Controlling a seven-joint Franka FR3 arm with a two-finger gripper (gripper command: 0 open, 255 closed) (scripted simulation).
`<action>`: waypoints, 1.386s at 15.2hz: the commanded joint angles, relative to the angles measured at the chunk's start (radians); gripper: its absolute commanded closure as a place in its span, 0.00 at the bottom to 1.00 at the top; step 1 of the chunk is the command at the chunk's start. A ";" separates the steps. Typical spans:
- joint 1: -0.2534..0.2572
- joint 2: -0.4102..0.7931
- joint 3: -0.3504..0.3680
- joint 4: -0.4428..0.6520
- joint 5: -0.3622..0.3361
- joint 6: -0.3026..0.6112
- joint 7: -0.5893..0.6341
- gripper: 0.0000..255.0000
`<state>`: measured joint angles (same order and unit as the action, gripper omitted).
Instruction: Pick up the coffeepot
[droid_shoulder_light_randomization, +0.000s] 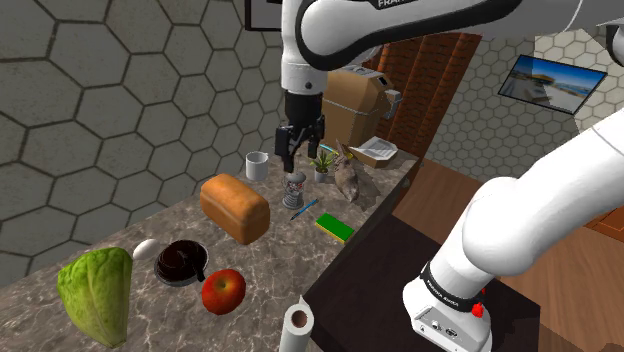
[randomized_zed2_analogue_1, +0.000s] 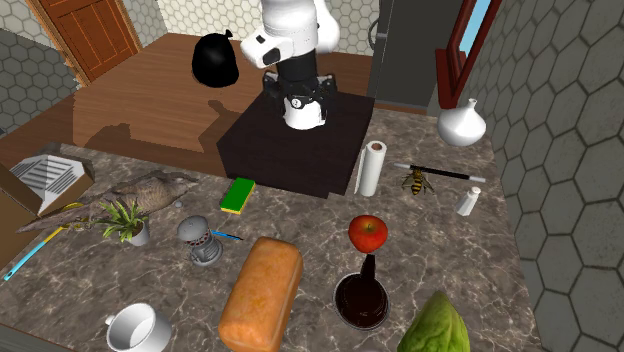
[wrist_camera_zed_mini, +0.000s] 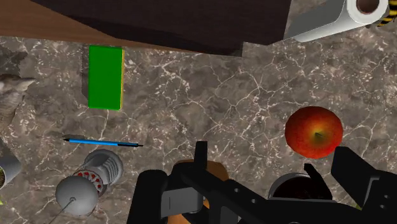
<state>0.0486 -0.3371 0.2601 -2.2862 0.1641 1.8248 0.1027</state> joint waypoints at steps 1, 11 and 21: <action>0.007 0.073 0.029 0.022 -0.002 0.044 0.040 0.00; 0.052 0.472 0.107 0.234 -0.098 0.179 0.232 0.00; 0.167 0.892 0.088 0.584 -0.216 0.190 0.386 0.00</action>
<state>0.2031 0.5104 0.3533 -1.7431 -0.0410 2.0164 0.4767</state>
